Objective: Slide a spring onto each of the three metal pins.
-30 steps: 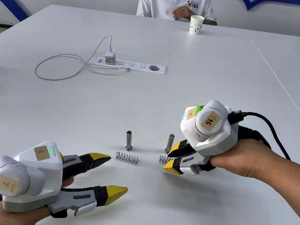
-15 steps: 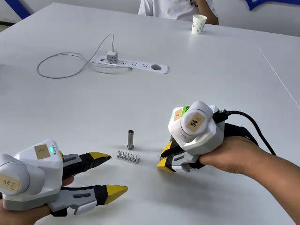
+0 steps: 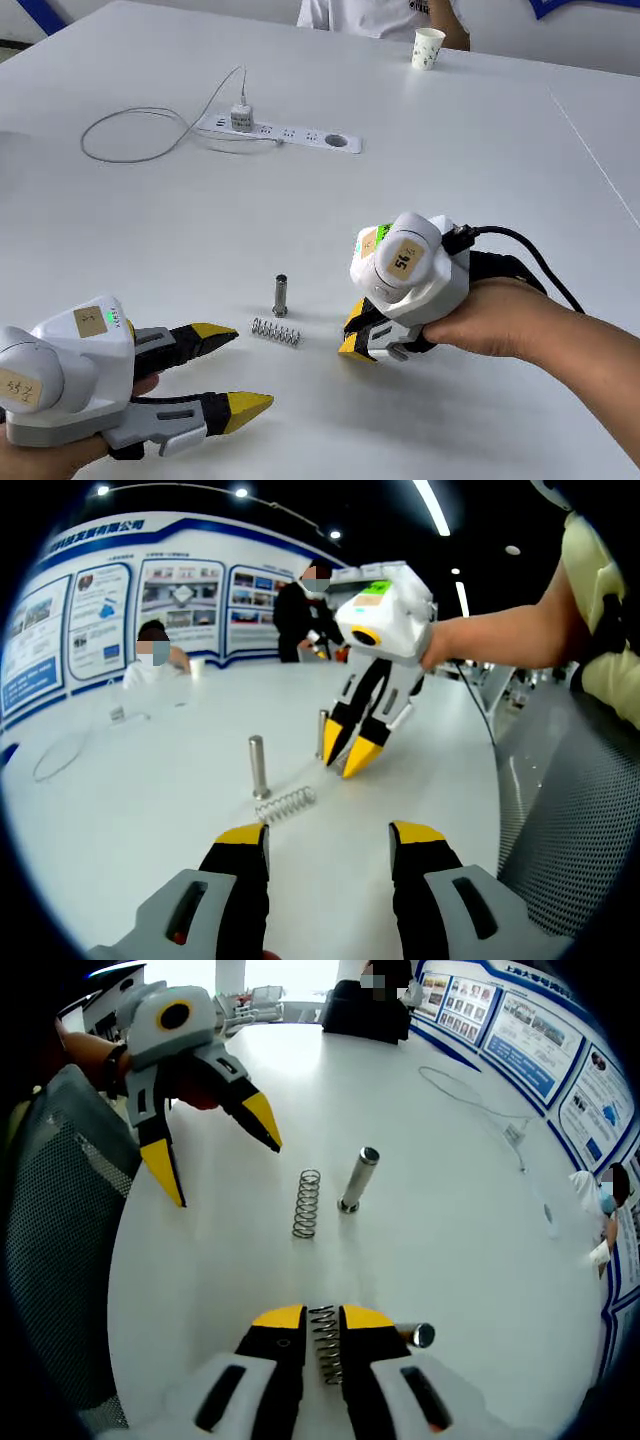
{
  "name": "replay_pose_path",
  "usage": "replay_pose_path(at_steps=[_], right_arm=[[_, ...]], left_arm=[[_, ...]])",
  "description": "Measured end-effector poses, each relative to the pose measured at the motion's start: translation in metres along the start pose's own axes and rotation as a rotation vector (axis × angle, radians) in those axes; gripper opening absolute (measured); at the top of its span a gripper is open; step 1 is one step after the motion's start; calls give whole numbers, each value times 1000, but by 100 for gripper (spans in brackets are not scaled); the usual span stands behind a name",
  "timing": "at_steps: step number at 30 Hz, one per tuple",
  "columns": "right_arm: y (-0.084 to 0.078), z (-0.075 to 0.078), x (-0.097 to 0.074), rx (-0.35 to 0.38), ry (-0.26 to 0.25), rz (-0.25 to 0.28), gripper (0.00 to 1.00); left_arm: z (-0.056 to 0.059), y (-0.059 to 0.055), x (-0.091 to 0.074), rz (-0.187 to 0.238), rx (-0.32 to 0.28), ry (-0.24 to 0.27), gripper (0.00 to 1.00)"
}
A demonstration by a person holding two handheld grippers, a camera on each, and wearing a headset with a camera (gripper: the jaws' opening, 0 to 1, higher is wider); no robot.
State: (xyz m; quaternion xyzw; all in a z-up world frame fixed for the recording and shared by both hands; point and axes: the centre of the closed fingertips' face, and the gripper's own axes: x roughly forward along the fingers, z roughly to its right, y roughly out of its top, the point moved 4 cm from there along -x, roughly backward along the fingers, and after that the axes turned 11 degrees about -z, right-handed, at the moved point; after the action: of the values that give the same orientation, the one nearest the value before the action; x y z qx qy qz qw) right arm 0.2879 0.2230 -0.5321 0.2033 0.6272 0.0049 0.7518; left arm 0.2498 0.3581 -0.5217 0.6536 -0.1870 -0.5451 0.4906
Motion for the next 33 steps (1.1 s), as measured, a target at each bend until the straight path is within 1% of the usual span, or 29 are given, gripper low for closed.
replay_pose_path(at_steps=[8,14,17,20,25,33], right_arm=[[0,1,1,-31,-5,-10,13],[0,0,1,-27,-3,-13,12],[2,0,-4,-11,-7,5,12],[5,1,-11,14,-11,36,12],[4,4,-19,41,-24,64,12],[1,4,-29,75,-41,92,12]], left_arm=[[0,1,0,4,-5,2,49],[1,0,0,1,-5,1,48],[1,1,-1,1,-4,2,48],[3,2,-1,0,-1,0,48],[5,6,0,0,10,-6,48],[7,10,1,0,24,-12,48]])
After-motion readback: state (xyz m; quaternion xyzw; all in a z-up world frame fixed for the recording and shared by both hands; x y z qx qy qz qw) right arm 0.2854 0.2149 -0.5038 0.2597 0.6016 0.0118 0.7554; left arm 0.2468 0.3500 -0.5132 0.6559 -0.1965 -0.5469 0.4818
